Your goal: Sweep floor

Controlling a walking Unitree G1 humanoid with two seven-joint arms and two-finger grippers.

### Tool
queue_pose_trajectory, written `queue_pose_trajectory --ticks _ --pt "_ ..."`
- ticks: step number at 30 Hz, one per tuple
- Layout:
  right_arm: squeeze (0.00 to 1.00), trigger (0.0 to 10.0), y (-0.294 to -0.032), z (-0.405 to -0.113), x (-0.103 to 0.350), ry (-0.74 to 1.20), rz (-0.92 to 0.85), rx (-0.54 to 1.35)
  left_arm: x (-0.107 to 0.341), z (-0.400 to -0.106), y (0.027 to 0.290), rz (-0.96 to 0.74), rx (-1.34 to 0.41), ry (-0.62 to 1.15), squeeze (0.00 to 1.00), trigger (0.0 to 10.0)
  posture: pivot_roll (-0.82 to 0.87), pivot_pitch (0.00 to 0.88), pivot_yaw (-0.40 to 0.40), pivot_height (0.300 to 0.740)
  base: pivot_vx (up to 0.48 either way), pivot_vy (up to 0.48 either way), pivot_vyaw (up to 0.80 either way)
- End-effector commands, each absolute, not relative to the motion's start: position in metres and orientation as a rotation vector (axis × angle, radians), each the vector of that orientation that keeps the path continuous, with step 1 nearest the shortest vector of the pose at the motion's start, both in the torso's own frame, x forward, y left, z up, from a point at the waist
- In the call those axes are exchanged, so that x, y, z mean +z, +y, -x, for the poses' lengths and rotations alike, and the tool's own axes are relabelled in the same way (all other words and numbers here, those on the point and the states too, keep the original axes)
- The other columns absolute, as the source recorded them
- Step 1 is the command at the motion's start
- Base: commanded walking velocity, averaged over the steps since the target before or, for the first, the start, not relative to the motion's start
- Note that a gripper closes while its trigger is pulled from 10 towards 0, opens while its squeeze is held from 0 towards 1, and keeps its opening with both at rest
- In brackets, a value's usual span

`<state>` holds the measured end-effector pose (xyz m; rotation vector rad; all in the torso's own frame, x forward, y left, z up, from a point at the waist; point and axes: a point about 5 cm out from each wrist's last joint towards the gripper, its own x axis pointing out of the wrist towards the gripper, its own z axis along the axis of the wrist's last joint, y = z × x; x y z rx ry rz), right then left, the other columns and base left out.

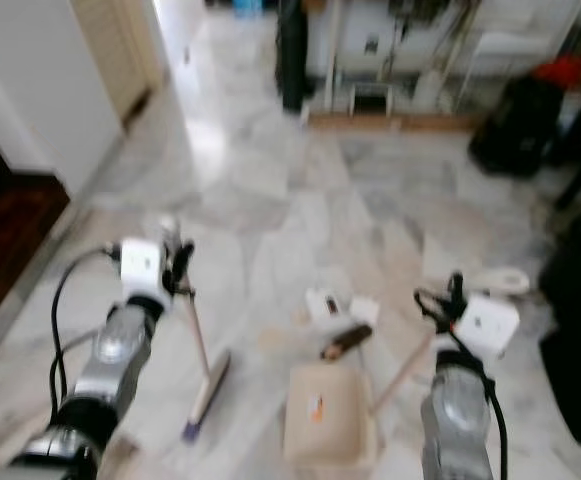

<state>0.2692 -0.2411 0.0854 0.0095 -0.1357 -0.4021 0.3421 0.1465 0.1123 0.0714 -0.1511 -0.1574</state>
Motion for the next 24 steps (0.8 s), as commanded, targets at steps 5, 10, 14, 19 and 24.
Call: queue_pose_trajectory --ticks 5,10,14,19,24 --pt "0.0 10.0 -0.2388 -0.2721 0.0948 -0.185 -0.004 -0.396 0.121 -0.3445 0.1504 -0.079 -0.147 -0.186 0.0 10.0 0.08 0.077 -0.005 0.74 0.297 0.0 0.0" --pt "0.0 10.0 -0.2379 -0.2726 0.0964 -0.195 0.001 -0.39 0.1211 -0.3447 0.1506 -0.08 -0.146 -0.185 0.0 10.0 0.07 0.077 -0.004 0.74 0.298 0.0 0.0" --pt "0.0 10.0 -0.2387 -0.2728 0.0965 -0.194 -0.004 -0.397 0.1216 -0.3449 0.1506 -0.079 -0.146 -0.186 0.0 10.0 0.07 0.076 -0.004 0.74 0.296 0.0 0.0" --pt "0.0 10.0 -0.2396 -0.2726 0.095 -0.181 -0.013 -0.4 0.1215 -0.345 0.1508 -0.08 -0.146 -0.186 0.0 10.0 0.07 0.076 -0.004 0.74 0.299 0.0 0.0" --pt "0.0 10.0 -0.2393 -0.273 0.0944 -0.178 -0.016 -0.399 0.1215 -0.3451 0.151 -0.08 -0.146 -0.186 0.0 10.0 0.08 0.077 -0.003 0.74 0.299 0.0 -0.74"
